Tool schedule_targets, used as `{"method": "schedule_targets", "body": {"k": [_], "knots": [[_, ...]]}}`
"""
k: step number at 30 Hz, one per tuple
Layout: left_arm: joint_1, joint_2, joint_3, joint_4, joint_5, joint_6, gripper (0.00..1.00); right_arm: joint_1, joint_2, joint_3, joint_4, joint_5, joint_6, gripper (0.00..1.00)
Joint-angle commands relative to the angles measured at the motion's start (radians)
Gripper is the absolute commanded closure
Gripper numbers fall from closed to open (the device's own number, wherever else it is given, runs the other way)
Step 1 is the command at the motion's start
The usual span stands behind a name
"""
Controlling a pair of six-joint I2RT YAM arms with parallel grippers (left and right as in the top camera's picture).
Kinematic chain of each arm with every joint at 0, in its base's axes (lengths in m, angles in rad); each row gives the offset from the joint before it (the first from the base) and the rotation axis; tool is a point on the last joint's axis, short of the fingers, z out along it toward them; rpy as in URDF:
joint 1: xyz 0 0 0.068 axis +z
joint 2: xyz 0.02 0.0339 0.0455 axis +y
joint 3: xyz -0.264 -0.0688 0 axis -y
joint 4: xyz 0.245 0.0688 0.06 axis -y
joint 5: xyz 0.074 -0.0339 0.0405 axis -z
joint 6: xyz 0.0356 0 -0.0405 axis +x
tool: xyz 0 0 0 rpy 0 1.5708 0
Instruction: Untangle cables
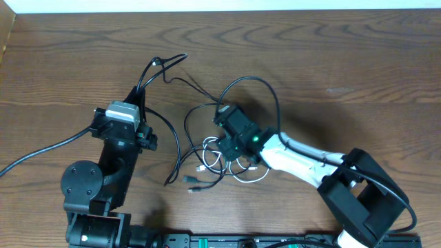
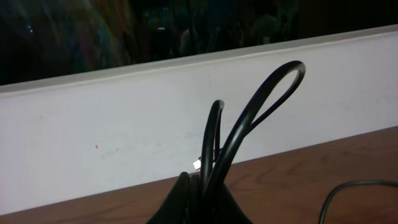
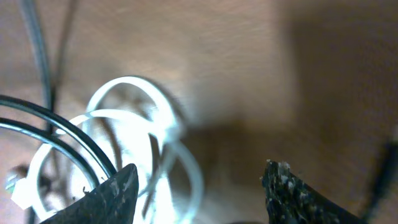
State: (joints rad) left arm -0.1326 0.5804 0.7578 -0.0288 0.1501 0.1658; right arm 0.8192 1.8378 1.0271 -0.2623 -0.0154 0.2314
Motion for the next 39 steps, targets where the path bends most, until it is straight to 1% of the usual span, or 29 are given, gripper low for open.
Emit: {"method": "schedule_targets", "body": {"k": [1,5,9,13,21,30,39], "knots": [[0.004,-0.007,0.026,0.006,-0.012,0.017,0.93,0.045,-0.013,-0.005,-0.003,-0.021,0.007,0.38],[0.004,-0.007,0.026,0.006,-0.012,0.017,0.93,0.076,-0.013,-0.005,0.000,-0.006,0.007,0.37],[0.004,-0.007,0.026,0.006,-0.012,0.017,0.93,0.089,-0.012,-0.005,0.004,0.058,0.006,0.38],[0.004,-0.007,0.026,0.006,-0.012,0.017,0.93,0.077,-0.012,-0.005,0.005,0.077,-0.018,0.44],[0.004,-0.007,0.026,0.006,-0.005,0.017,0.93,0.074,0.000,-0.005,0.008,0.077,-0.019,0.59],[0.004,-0.007,0.026,0.006,-0.005,0.017,0.93,0.078,0.023,-0.007,0.012,0.074,0.000,0.58],[0.004,-0.007,0.026,0.006,-0.005,0.017,0.93,0.092,0.079,-0.007,0.053,0.057,0.000,0.59]]}}
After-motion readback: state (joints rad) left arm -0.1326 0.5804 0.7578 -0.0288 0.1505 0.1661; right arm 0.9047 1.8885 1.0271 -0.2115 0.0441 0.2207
